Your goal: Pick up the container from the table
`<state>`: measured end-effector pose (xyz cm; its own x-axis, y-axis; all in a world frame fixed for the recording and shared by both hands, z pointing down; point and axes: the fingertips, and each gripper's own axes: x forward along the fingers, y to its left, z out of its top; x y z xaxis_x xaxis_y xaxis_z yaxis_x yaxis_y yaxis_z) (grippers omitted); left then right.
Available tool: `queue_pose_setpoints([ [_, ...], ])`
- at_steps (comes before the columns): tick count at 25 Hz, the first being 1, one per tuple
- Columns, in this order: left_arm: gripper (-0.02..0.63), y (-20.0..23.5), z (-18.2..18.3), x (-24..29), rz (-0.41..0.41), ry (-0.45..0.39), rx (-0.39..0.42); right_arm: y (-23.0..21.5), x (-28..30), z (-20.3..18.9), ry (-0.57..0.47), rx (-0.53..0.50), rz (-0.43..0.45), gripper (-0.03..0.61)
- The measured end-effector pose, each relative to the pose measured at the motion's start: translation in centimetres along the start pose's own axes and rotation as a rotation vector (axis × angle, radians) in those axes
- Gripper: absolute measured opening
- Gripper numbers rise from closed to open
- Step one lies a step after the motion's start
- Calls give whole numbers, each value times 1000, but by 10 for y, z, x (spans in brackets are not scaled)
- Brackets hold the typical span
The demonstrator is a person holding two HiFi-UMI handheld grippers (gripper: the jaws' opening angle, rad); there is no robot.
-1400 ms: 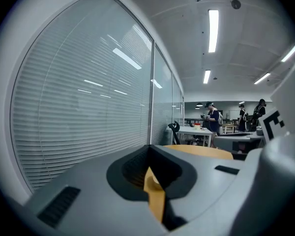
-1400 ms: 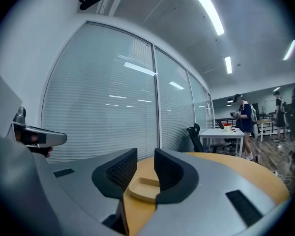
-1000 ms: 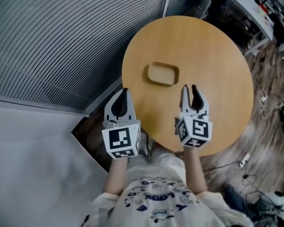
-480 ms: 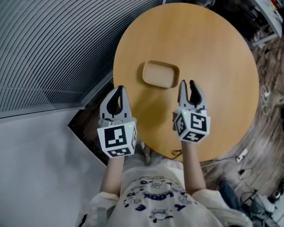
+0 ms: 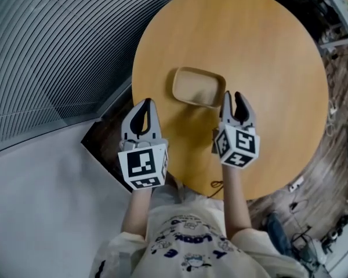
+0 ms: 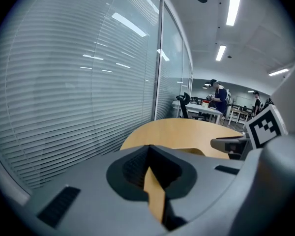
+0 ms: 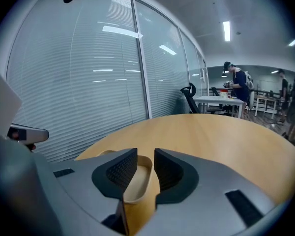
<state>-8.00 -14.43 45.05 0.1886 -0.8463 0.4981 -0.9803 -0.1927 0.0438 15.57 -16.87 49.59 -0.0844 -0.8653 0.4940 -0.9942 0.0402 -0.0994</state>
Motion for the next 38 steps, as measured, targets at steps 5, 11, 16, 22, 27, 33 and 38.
queue_pose_setpoints([
  [5,2,4,-14,16,4,38,3,-1,21,-18,42,15,2,89],
  [11,2,-1,-22,35,3,77,0,-12,39,-28,87,54,-7,89],
  [16,2,-6,-25,45,-4,96,-1,-14,46,-36,122,76,-13,87],
  [22,2,-14,-23,52,-11,100,-4,-20,49,-45,170,106,-20,87],
  [27,2,-9,-29,52,-6,111,-16,-15,52,-50,186,136,-30,50],
  [33,2,-6,-32,48,6,114,-23,-16,52,-52,186,185,-51,20],
  [38,2,1,-32,41,17,104,-31,-12,51,-45,155,196,-37,17],
])
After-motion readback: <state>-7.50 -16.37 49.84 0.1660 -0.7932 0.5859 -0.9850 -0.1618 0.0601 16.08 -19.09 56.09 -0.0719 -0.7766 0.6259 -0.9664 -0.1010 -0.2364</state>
